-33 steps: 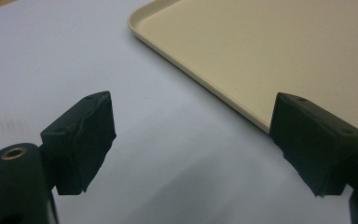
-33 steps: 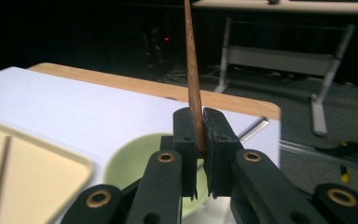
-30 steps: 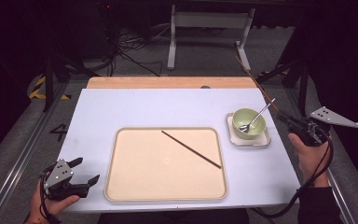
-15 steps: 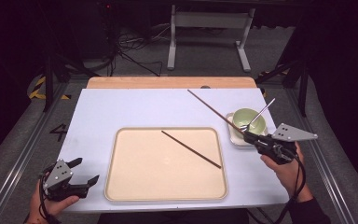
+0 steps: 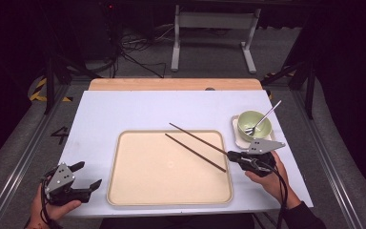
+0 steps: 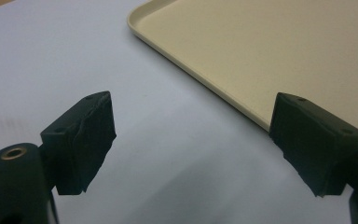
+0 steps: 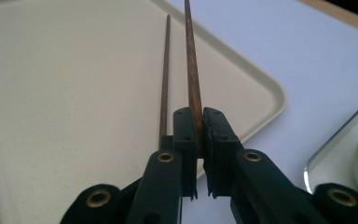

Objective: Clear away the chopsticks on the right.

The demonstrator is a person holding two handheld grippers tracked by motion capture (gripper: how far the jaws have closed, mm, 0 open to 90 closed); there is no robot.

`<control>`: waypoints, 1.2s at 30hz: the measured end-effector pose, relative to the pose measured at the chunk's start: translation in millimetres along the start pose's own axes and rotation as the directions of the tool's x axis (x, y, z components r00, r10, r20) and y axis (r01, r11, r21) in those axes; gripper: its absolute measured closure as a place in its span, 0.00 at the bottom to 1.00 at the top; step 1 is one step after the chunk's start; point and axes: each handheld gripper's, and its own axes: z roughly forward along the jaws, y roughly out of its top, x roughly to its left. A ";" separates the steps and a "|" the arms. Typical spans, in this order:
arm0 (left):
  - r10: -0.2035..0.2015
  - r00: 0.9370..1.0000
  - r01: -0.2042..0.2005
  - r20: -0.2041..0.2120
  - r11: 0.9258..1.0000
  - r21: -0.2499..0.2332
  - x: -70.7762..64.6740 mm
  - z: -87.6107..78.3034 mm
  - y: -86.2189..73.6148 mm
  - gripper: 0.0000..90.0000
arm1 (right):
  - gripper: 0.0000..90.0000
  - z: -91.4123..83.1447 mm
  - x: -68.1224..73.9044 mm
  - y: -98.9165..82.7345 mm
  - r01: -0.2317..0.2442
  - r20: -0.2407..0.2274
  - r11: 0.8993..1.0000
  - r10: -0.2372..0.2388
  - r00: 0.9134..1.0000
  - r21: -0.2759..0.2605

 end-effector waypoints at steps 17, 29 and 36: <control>-0.005 1.000 0.005 0.000 1.000 -0.002 0.2 -0.2 -0.4 0.17 | 0.94 21.6 4.9 -12.1 0.029 -0.038 0.995 -0.025 0.999 0.099; -0.006 1.000 0.006 0.002 1.000 -0.003 0.2 -0.4 -0.2 0.17 | 0.93 27.7 4.9 -13.8 0.008 -0.040 0.994 -0.003 0.999 0.110; -0.004 1.000 0.004 0.003 1.000 -0.009 -0.2 -1.2 0.1 0.17 | 0.89 28.6 5.1 -13.7 0.009 -0.044 0.992 -0.004 0.999 0.122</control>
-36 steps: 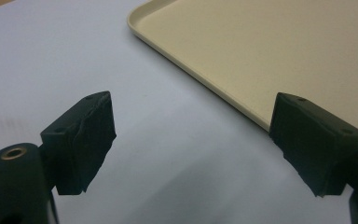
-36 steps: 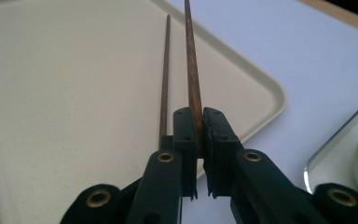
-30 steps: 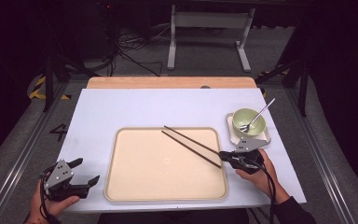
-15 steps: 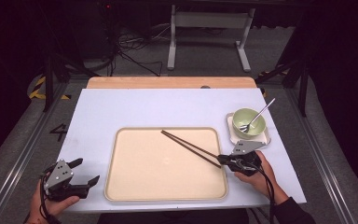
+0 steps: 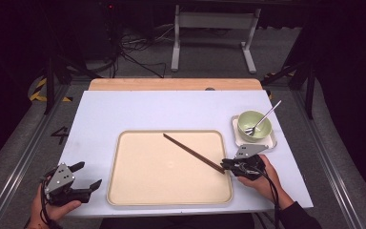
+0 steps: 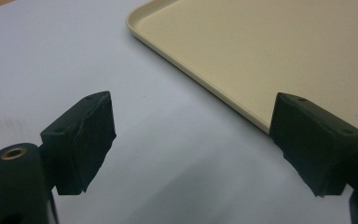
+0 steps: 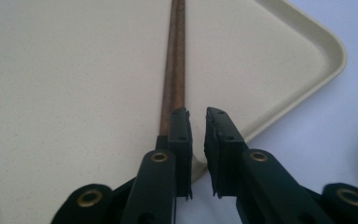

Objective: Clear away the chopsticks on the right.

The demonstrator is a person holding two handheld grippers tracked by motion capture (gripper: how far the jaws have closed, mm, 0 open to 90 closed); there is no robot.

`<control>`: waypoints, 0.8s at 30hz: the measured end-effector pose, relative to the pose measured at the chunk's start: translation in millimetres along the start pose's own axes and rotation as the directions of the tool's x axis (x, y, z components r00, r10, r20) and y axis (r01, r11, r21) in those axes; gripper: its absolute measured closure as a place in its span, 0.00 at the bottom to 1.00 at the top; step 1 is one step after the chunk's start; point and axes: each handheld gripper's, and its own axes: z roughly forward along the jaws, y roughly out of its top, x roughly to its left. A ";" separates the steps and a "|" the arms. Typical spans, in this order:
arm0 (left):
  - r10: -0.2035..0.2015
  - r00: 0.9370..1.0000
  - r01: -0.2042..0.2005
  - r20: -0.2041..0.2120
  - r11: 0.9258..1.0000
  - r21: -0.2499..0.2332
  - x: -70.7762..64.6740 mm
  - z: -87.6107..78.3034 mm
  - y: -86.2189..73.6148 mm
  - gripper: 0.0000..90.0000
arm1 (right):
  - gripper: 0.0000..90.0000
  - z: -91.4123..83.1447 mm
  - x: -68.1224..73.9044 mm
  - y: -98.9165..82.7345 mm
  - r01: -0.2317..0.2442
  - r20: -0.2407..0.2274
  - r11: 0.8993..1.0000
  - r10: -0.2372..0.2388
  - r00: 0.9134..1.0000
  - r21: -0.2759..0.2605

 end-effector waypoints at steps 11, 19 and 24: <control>-0.002 1.000 0.002 0.002 1.000 -0.004 0.6 -0.1 0.6 0.17 | 0.83 -6.7 6.2 19.1 0.025 0.005 0.998 -0.024 1.000 -0.056; -0.006 1.000 0.006 0.005 1.000 -0.013 1.4 -1.6 0.0 0.17 | 0.76 10.0 18.2 55.1 0.069 -0.009 0.994 -0.070 0.998 -0.082; -0.006 1.000 0.006 0.012 1.000 -0.017 0.9 -1.7 0.0 0.17 | 0.71 31.8 21.1 81.0 0.095 -0.019 0.993 -0.096 0.995 -0.073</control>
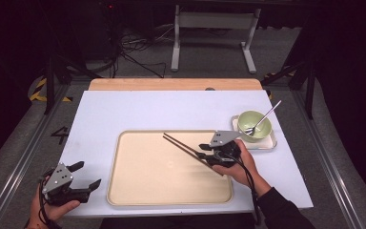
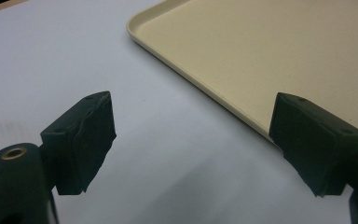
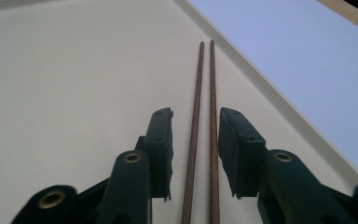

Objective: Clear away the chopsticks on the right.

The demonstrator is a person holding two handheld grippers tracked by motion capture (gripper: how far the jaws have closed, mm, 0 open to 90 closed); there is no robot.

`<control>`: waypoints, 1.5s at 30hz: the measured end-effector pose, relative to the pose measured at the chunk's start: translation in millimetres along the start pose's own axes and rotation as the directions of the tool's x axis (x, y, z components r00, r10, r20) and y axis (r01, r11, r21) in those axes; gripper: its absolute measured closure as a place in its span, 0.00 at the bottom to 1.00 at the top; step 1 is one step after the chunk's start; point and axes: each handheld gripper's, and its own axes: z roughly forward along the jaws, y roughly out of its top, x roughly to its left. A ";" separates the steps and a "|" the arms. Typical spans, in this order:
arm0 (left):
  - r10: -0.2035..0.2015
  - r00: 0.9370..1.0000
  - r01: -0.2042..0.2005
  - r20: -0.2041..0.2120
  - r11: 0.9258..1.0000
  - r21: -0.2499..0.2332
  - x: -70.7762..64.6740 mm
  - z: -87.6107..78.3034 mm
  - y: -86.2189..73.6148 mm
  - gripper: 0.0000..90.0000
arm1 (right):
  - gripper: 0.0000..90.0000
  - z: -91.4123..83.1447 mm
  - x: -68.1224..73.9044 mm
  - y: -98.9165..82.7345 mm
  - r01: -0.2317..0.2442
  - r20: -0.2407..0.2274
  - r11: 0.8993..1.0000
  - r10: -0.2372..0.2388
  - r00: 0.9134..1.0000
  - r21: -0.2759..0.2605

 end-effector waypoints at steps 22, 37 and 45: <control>0.005 1.000 -0.004 0.016 1.000 -0.008 0.9 0.7 -0.9 0.17 | 0.65 108.1 -5.0 50.2 0.009 0.011 0.985 -0.011 1.000 0.171; 0.014 0.999 -0.014 0.035 1.000 0.000 0.4 4.8 -0.7 0.17 | 0.90 133.8 -31.3 56.4 -0.127 0.035 0.974 0.123 0.992 0.185; 0.020 0.999 -0.021 0.034 1.000 0.005 -1.3 5.2 0.2 0.17 | 0.90 114.6 -36.1 43.4 -0.184 0.107 0.959 0.165 0.981 0.214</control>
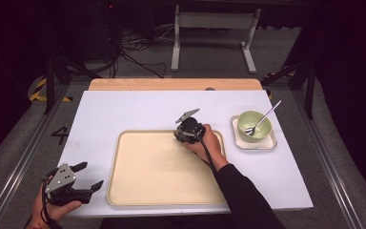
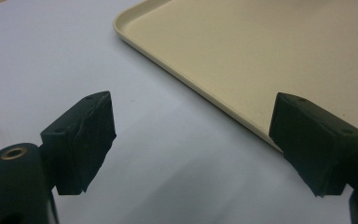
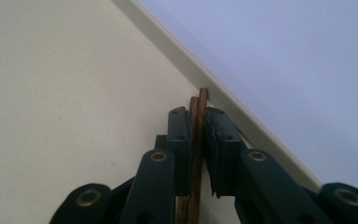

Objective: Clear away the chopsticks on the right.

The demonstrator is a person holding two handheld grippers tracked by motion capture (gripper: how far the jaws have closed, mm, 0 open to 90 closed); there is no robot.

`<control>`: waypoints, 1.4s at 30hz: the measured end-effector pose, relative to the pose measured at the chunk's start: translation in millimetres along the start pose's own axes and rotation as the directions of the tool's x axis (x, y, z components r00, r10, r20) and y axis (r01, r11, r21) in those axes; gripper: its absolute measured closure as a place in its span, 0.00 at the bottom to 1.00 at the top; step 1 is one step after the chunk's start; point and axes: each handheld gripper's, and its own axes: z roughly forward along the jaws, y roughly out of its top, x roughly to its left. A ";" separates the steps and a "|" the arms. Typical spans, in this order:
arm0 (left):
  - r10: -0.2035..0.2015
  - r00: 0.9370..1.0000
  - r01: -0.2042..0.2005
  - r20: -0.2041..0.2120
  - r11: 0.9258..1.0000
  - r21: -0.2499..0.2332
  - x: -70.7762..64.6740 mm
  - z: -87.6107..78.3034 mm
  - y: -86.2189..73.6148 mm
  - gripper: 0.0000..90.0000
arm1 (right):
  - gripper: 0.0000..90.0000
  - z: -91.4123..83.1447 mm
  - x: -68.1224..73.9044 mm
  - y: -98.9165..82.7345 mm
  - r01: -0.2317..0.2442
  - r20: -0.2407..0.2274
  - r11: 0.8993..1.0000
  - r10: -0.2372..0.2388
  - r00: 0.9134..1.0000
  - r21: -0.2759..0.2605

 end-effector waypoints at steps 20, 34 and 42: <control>-0.005 1.000 0.005 0.000 1.000 0.018 -1.3 0.6 -0.6 0.17 | 0.85 -45.3 -38.4 -59.7 -0.078 0.175 0.997 0.075 0.982 0.010; -0.006 1.000 0.007 -0.012 1.000 0.029 -2.2 2.7 -0.3 0.17 | 0.76 -57.9 -51.4 -82.7 -0.095 0.213 0.995 0.102 0.972 -0.043; -0.010 1.000 0.011 -0.018 1.000 0.017 -2.2 1.8 -0.4 0.17 | 0.68 -60.2 -50.6 -87.7 -0.078 0.220 0.993 0.095 0.971 -0.084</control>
